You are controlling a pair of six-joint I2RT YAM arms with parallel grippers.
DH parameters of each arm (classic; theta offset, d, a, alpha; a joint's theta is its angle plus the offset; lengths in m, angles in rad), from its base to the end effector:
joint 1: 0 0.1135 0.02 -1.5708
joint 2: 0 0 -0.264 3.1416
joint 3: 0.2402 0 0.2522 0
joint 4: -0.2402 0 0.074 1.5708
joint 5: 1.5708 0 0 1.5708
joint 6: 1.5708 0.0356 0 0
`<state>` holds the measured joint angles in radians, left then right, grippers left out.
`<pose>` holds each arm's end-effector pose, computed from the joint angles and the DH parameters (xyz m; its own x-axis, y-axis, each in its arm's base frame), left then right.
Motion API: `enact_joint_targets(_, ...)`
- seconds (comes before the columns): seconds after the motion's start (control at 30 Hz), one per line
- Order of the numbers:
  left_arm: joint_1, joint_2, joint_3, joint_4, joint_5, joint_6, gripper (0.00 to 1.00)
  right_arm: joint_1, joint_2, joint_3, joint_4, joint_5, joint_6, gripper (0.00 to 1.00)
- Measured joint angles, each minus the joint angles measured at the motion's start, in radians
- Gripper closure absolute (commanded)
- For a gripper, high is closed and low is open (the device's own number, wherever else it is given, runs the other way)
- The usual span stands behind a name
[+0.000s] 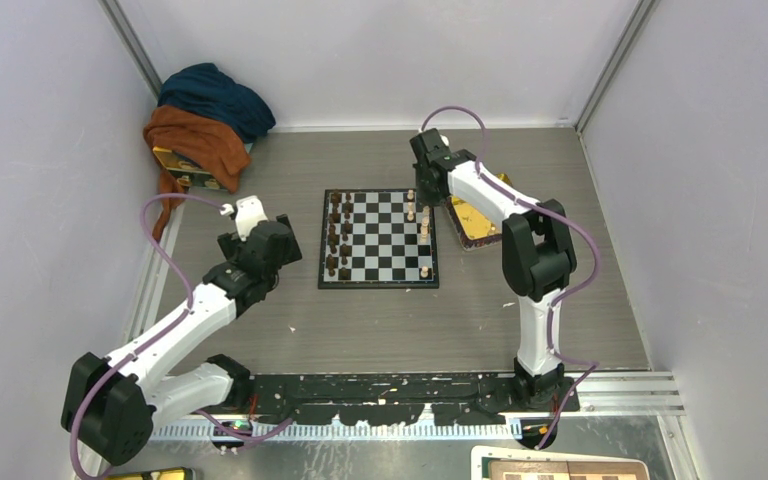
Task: Set up the chess pieces on the board
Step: Place the chess piece on the chessboard.
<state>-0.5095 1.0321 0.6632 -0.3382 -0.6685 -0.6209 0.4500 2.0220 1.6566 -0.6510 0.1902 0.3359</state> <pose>0.1960 -0.0842 0.2415 -0.4446 -0.2745 -0.8526 -0.3532 0.9285 -0.1148 0.4016 0.1865 0.2269 -0.8340 -0.0434 -0.5500 -0.0663 0.9976 0.0218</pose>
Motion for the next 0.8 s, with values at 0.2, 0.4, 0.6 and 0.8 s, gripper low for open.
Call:
enact_joint_targets(0.2, 0.000, 0.015, 0.000, 0.010, 0.000, 0.000, 0.00, 0.000, 0.021, 0.000, 0.008, -0.018, 0.003, 0.99)
enact_joint_targets(0.4, 0.000, 0.027, 0.000, 0.022, 0.000, 0.003, 0.00, 0.000, 0.053, 0.000, 0.018, -0.037, 0.003, 0.99)
enact_joint_targets(0.6, 0.000, 0.035, 0.000, 0.035, 0.000, 0.006, 0.00, 0.000, 0.055, 0.002, 0.027, -0.040, 0.003, 0.98)
enact_joint_targets(0.8, 0.000, 0.041, 0.000, 0.035, 0.000, 0.018, 0.00, 0.000, 0.055, 0.002, 0.027, -0.040, 0.003, 0.75)
